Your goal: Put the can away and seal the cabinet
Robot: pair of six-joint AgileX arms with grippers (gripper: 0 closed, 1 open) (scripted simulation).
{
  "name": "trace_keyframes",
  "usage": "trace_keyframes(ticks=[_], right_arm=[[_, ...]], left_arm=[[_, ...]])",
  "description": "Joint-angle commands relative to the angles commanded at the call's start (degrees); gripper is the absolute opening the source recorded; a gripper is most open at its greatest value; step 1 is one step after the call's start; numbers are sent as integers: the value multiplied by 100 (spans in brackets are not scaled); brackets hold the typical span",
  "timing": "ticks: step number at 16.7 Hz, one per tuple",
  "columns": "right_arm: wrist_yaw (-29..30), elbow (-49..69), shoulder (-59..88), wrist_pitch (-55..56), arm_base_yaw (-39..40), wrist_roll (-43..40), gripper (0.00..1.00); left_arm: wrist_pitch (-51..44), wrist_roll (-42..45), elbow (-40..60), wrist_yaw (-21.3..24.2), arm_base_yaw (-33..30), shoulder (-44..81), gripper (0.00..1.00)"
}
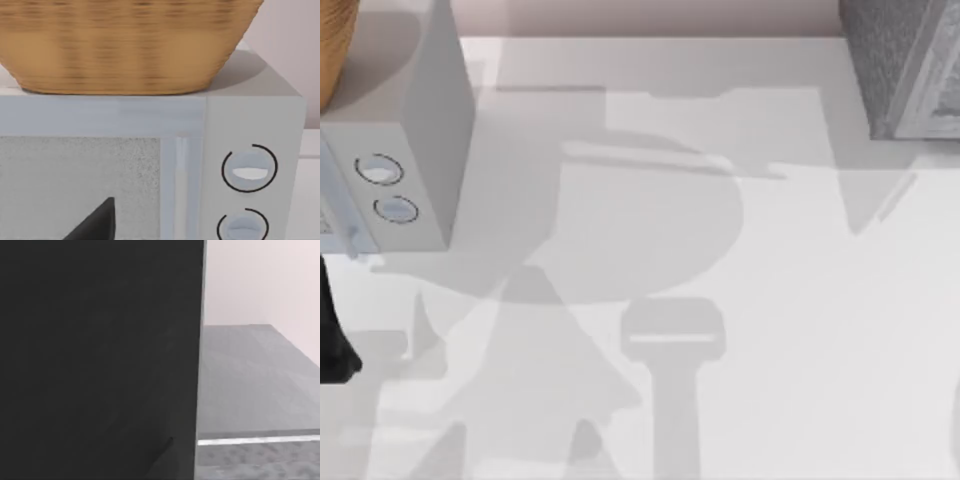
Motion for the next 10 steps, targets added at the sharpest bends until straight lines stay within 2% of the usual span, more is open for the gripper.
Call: trace_keyframes(ticks=[6, 10], right_arm=[[2713, -154, -174, -54, 2710, 0, 100], [4010, -324, -322, -75, 4003, 0, 100]], left_arm=[[0, 0, 0, 0, 0, 0, 100], [0, 0, 0, 0, 0, 0, 100]])
